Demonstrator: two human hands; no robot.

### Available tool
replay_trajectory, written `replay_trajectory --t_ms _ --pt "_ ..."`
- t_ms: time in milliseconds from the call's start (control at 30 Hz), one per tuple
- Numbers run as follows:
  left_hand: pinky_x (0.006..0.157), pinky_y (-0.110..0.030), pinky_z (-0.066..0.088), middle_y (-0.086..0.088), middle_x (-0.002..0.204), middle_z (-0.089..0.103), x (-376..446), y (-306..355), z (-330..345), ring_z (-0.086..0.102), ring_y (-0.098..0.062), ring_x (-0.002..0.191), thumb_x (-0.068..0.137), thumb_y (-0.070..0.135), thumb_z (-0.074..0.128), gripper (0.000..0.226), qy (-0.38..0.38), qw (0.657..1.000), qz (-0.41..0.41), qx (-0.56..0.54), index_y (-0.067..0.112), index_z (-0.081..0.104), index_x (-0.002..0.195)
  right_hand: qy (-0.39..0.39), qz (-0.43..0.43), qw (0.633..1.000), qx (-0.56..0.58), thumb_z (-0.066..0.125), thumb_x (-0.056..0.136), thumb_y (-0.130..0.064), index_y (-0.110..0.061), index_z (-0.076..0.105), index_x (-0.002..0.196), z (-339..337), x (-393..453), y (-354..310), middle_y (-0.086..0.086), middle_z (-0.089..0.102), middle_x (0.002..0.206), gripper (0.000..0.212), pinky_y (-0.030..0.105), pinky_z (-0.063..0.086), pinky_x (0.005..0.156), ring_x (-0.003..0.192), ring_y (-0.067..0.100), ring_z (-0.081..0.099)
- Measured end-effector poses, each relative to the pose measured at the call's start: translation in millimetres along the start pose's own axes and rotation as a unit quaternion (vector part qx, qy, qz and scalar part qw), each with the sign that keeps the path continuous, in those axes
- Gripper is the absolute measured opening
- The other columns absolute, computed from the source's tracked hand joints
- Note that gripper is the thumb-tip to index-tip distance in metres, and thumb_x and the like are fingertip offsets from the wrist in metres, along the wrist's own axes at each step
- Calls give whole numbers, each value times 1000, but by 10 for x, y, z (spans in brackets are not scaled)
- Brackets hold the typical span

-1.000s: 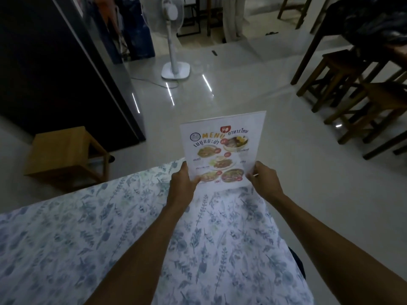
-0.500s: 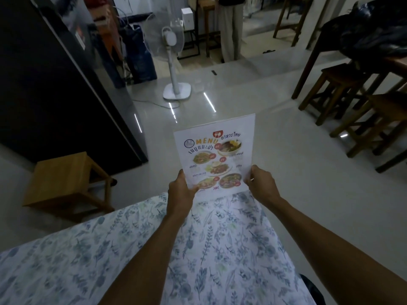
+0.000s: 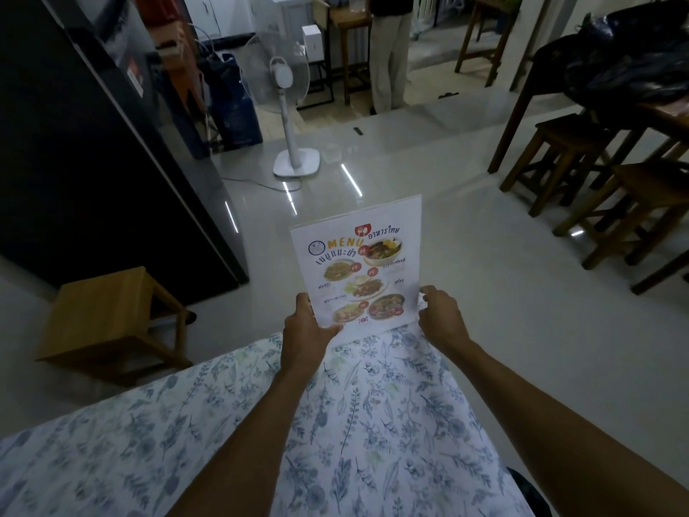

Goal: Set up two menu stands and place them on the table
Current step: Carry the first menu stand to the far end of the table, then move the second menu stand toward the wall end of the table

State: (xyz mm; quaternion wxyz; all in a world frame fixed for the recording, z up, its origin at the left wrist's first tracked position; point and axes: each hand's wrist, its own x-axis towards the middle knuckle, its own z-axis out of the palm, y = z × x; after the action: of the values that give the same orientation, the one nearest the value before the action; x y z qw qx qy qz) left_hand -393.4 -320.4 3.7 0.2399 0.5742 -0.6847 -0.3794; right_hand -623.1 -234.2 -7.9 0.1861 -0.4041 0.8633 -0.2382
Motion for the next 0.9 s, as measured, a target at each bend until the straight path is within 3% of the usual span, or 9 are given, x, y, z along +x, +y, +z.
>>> replay_trajectory --t_ms 100,233,367,633,767,900 --pt "84 -39 58 -7 115 67 -133 8 -67 66 -22 99 66 23 91 77 -3 1000 8 -18 18 42 125 0 14 1000 -20 58 86 3 -5 51 125 -19 -160 7 21 56 117 40 38 53 78 95 35 62" --pt "90 -41 53 -4 122 60 -498 -25 -235 60 -22 107 74 39 82 88 11 999 -1 -30 23 27 140 -16 32 999 -34 66 87 -7 -8 45 129 -38 -523 -55 21 52 120 48 39 51 79 100 38 62" --pt "88 -43 54 -1 125 59 -1027 -201 -486 62 -20 103 78 50 75 85 0 999 -33 -43 30 23 143 -37 5 998 -53 63 85 -9 -7 44 119 31 -1027 -245 19 56 114 39 34 45 70 95 36 61" --pt "88 -38 54 -3 126 58 -2309 -922 -1253 62 -19 105 80 51 73 89 -2 997 -68 -24 26 21 147 -107 -88 989 -49 65 87 -19 -10 41 124 487 -2255 -955 15 59 113 44 35 47 73 100 32 60" --pt "89 -36 53 1 121 59 -2861 -1250 -1621 62 -14 103 79 53 72 85 1 998 -66 -21 29 24 145 -124 -120 984 -41 67 86 -25 -12 42 123 759 -2902 -1285 14 61 117 47 41 54 82 104 31 61" --pt "88 -38 54 5 118 59 -3368 -1560 -1984 63 -14 102 78 55 72 85 2 998 -61 -18 29 25 144 -133 -136 981 -45 66 87 -26 -11 41 125 951 -3560 -1526 15 60 117 48 38 50 77 104 32 60"
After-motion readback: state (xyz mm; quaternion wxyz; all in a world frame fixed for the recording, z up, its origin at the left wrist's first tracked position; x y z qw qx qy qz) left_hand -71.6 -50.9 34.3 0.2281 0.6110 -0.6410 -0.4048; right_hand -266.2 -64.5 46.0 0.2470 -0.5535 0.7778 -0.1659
